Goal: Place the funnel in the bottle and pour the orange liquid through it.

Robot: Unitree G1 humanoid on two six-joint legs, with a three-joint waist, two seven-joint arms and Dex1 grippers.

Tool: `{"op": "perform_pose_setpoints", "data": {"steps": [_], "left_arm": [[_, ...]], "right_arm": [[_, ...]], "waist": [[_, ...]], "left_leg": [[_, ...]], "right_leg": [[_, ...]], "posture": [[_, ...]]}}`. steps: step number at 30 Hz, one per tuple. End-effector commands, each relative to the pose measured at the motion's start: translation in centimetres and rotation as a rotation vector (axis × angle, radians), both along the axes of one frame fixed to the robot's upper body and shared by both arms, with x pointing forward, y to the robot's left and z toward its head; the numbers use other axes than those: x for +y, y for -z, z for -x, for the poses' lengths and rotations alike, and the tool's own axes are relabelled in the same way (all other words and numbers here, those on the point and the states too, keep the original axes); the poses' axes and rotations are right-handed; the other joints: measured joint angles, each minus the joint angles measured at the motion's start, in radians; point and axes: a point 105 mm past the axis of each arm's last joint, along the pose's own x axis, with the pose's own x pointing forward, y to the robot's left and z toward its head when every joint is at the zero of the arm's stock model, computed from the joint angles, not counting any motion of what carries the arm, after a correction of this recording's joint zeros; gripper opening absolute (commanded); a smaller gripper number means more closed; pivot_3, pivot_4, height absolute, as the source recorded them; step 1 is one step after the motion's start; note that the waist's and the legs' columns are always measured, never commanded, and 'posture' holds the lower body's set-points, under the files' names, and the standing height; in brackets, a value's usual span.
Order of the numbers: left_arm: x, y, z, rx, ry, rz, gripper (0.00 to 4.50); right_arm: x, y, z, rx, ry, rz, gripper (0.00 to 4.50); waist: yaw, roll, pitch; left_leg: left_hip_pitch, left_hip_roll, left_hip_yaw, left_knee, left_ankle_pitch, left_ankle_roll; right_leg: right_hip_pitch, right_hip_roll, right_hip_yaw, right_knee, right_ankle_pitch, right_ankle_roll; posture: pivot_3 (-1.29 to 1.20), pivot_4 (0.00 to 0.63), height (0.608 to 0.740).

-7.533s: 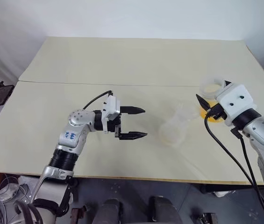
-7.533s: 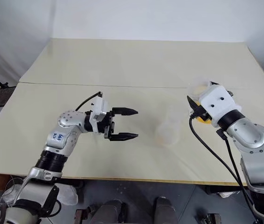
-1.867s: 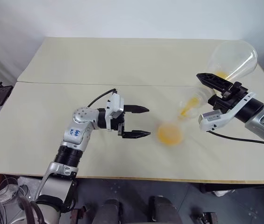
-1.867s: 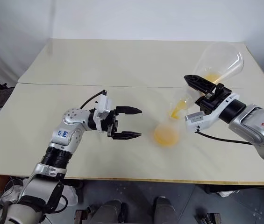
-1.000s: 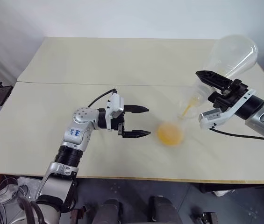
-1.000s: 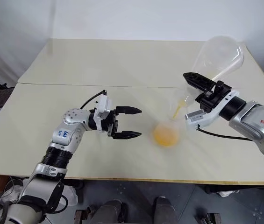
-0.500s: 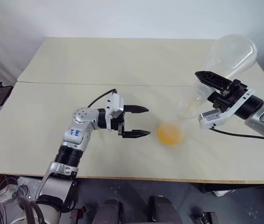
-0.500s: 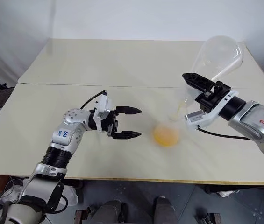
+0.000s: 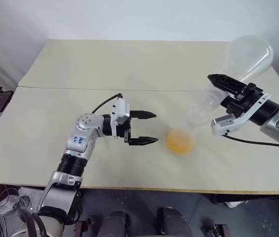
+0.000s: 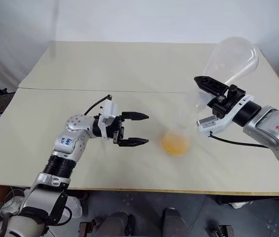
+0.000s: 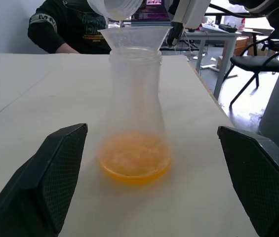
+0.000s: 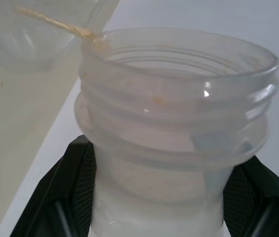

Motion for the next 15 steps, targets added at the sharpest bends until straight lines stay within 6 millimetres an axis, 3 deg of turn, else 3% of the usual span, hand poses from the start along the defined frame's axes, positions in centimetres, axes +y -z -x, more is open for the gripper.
{"op": "perform_pose_setpoints", "data": {"steps": [1,10,15], "left_arm": [[0.3,-1.7,-0.1,-0.07,-0.009,0.021,4.5],[1.4,-2.5,-0.1,-0.101,-0.044,0.022,4.5],[2.3,-2.9,0.1,-0.107,-0.064,0.016,4.5]], "right_arm": [[-0.2,-0.7,0.7,0.062,-0.019,-0.18,2.82],[-1.5,-2.0,1.1,0.167,-0.013,-0.489,2.82],[-4.3,-2.9,0.3,0.254,0.047,-0.826,2.82]], "waist": [[0.001,0.0,0.0],[0.001,0.0,0.0],[0.002,0.0,0.0]], "left_leg": [[0.0,0.0,0.0,0.0,0.0,0.0],[0.0,0.0,0.0,0.0,0.0,0.0],[0.0,0.0,0.0,0.001,0.0,0.0]], "right_leg": [[0.0,0.0,0.0,0.0,0.0,0.0],[0.0,0.0,0.0,0.001,0.0,0.0],[0.0,-0.001,0.0,0.001,0.0,0.0]], "posture": [[0.0,0.15,0.74],[0.0,0.15,0.74],[0.0,0.15,0.74]]}}
